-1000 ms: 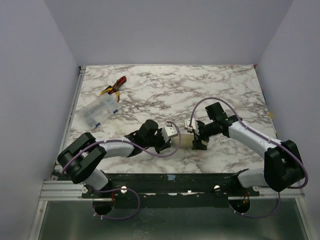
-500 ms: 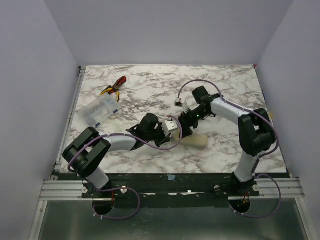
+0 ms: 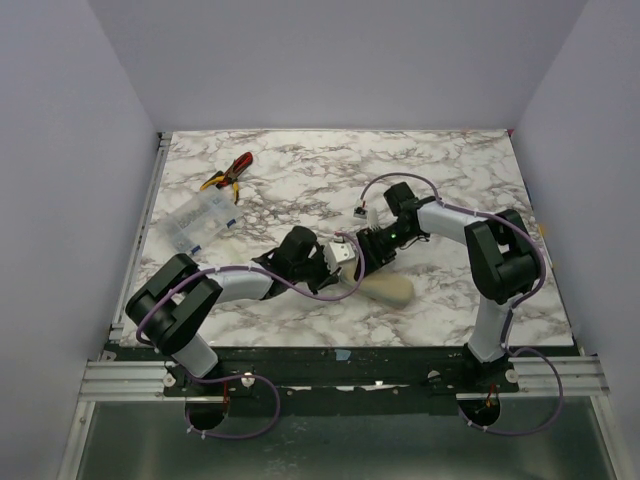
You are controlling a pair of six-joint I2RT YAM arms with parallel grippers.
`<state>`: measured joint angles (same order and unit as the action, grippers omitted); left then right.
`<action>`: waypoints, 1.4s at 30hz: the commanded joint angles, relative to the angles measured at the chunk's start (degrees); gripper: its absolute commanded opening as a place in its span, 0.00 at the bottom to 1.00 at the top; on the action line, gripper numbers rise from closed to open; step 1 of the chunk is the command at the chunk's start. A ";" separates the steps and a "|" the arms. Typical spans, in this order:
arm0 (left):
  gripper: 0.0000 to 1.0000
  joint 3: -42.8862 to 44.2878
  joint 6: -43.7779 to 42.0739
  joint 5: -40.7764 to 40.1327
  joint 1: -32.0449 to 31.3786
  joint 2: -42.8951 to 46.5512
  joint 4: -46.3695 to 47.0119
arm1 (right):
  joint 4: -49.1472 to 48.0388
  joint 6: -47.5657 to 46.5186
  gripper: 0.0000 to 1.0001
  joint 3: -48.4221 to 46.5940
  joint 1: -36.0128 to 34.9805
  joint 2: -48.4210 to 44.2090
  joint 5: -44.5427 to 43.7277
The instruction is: Open the umbrella
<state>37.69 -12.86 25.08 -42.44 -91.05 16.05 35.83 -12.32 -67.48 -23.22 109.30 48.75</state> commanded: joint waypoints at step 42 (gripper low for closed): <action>0.00 3.99 -0.18 -0.46 -12.50 -1.39 -7.17 | -30.83 46.67 0.01 8.82 4.66 -5.98 -44.01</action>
<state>43.18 -12.03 19.86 -53.30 -92.60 11.49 5.67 34.46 -58.15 -21.19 103.09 18.44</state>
